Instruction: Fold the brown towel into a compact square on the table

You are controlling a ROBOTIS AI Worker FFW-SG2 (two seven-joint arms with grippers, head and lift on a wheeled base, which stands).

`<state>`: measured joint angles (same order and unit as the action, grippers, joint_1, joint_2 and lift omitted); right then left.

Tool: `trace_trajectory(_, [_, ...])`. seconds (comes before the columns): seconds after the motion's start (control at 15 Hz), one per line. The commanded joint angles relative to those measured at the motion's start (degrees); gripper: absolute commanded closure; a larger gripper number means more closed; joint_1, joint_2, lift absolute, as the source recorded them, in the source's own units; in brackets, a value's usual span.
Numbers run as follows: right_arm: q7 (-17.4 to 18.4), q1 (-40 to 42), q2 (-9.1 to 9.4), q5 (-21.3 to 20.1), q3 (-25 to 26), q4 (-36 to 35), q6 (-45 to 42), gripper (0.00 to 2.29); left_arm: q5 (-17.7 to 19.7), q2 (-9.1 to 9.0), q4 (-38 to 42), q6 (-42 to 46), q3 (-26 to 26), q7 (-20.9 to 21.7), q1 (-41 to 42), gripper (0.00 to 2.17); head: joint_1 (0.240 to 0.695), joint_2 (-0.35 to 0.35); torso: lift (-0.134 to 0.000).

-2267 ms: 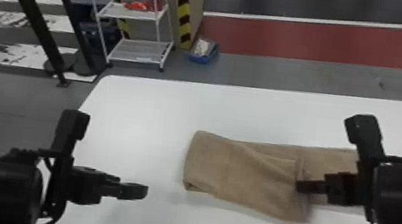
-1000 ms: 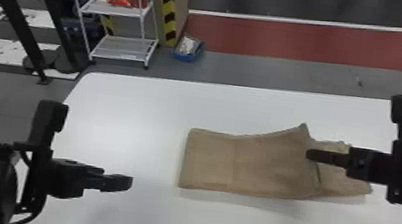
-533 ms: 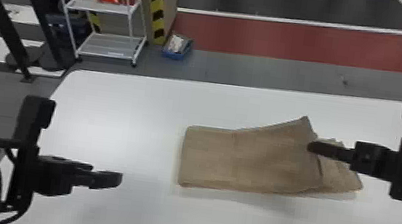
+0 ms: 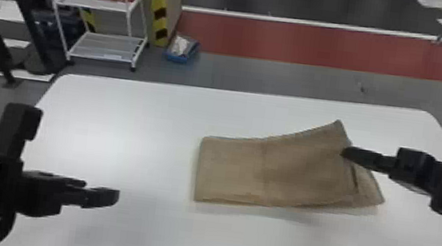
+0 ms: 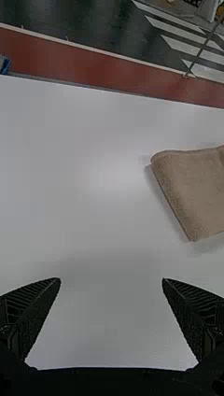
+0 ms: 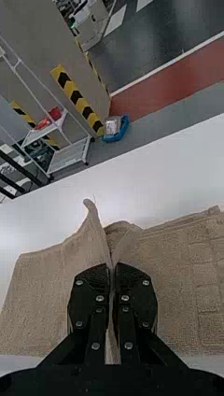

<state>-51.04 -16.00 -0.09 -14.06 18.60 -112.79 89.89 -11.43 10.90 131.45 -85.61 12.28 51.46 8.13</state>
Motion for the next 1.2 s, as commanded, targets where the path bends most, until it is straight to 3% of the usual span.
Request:
trace_trajectory(0.0, [0.07,0.01,0.14,3.43,2.41,-2.17,0.19,1.07,-0.09,0.00,0.04,0.04,0.11,0.05,0.04,0.09,0.695,0.020,-0.125])
trace_trajectory(0.13, [0.15,0.45,0.14,2.02,3.73,-1.90,0.19,1.07,0.00,0.00,0.13,0.04,0.02,0.14,0.13,0.09,0.695,0.017,-0.125])
trace_trajectory(0.27, [0.15,-1.40,0.14,3.69,5.14,-1.55,0.19,1.07,0.00,0.00,0.04,0.04,0.02,-0.04,0.22,0.09,0.695,0.007,-0.125])
trace_trajectory(0.47, [0.24,-0.87,0.14,1.67,5.66,-0.41,0.19,1.06,-0.09,-0.09,0.04,0.04,-0.59,-0.13,0.66,0.09,0.695,-0.010,-0.125])
trace_trajectory(0.53, [0.24,-1.58,0.14,3.87,6.37,-0.94,0.19,1.07,-0.18,0.00,-0.05,0.04,-0.68,-0.22,0.48,0.09,0.695,-0.015,-0.125])
trace_trajectory(0.67, [-0.11,-0.70,0.14,3.43,7.42,-2.25,0.19,1.06,-0.18,-0.09,-0.05,0.04,-0.77,-0.22,0.48,0.09,0.695,-0.022,-0.125])
trace_trajectory(0.8, [0.77,2.20,0.14,2.73,7.60,0.73,0.19,1.06,-0.26,0.00,-0.14,0.04,-1.21,-0.22,0.75,0.09,0.695,-0.027,-0.125])
trace_trajectory(1.13, [1.47,-0.87,0.14,1.23,8.91,6.80,0.19,1.07,-0.26,-0.09,-0.14,0.22,-1.82,-0.30,1.45,0.09,0.695,-0.053,-0.125])
